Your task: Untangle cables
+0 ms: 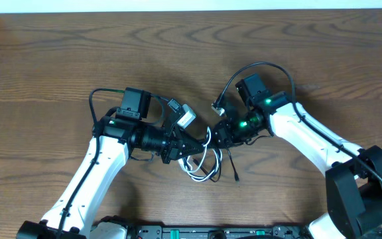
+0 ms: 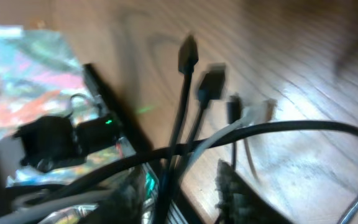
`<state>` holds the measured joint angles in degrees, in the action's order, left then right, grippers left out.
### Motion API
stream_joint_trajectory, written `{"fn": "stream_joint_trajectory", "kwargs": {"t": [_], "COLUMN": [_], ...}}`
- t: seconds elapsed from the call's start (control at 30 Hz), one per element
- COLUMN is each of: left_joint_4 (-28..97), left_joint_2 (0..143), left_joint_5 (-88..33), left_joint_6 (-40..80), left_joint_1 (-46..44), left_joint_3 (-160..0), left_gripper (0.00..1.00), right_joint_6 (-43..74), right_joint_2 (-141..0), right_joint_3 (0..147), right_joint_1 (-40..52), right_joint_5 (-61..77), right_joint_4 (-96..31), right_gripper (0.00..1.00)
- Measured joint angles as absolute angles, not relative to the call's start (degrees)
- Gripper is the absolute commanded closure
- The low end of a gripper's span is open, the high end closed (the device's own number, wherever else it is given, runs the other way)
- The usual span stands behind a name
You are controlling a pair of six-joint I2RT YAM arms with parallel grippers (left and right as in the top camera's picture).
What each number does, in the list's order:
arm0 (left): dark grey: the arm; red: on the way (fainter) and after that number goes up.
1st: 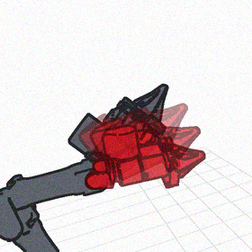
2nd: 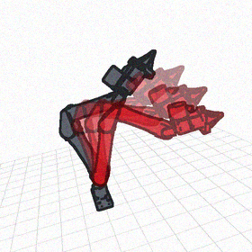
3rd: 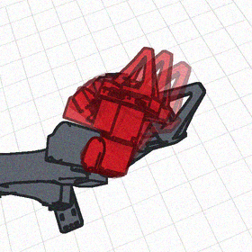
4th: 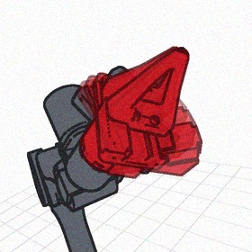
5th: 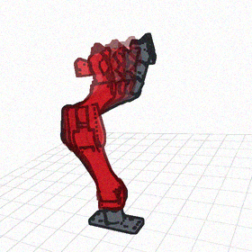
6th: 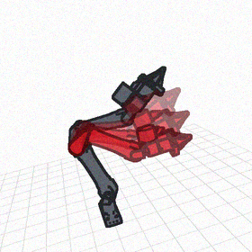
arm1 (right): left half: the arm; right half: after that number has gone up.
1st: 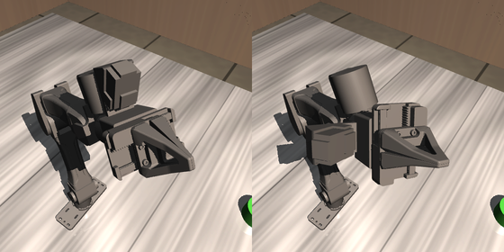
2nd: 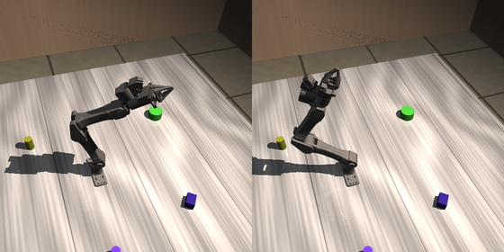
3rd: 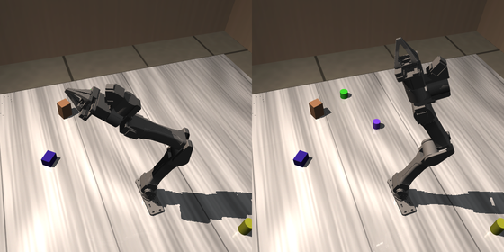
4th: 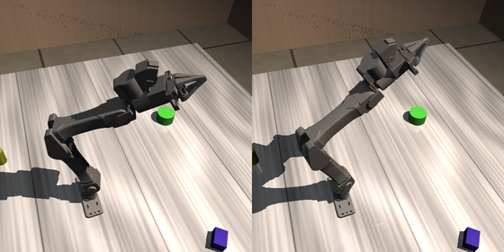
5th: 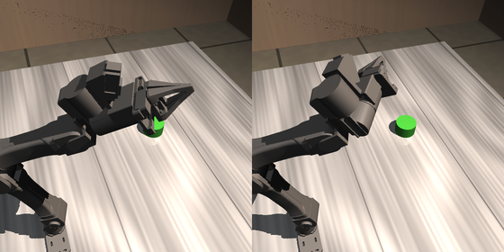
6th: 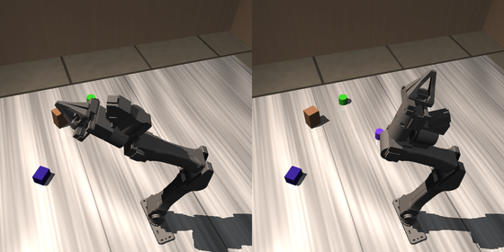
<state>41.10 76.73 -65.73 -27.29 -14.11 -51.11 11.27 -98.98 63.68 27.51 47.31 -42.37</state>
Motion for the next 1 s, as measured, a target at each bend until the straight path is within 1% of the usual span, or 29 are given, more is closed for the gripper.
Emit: {"fn": "stream_joint_trajectory", "kwargs": {"t": [0.17,0.5,0.57,0.67,0.7,0.8,1.0], "left_joint_4": [40.9,40.7,40.7,41.0,41.1,41.1,41.1], "left_joint_2": [76.7,76.7,76.7,76.7,76.7,76.7,76.7], "left_joint_5": [-65.4,-65.4,-65.4,-65.4,-65.4,-65.2,-63.7], "left_joint_6": [-27.3,-27.3,-27.3,-27.3,-27.3,-27.3,-27.0], "left_joint_1": [-14.1,-14.1,-14.1,-14.1,-14.1,-14.1,-14.1], "left_joint_3": [-51.1,-51.1,-51.1,-51.1,-51.1,-51.1,-51.1], "left_gripper": [0.93,0.92,0.93,0.93,0.93,0.93,0.93], "right_joint_6": [13.5,15.1,15.2,16.0,16.1,16.3,16.3], "right_joint_2": [-99.0,-99.0,-99.0,-99.0,-99.0,-99.0,-99.0], "right_joint_3": [63.7,63.7,63.7,63.7,63.7,63.7,63.7], "right_joint_1": [28.0,28.0,28.0,28.0,28.0,28.0,26.6], "right_joint_5": [38.0,17.8,15.3,13.1,13.1,13.7,17.6], "right_joint_4": [-42.4,-42.6,-42.6,-42.6,-42.6,-42.5,-42.0], "right_gripper": [0.90,0.93,0.90,0.76,0.69,0.60,0.52]}}
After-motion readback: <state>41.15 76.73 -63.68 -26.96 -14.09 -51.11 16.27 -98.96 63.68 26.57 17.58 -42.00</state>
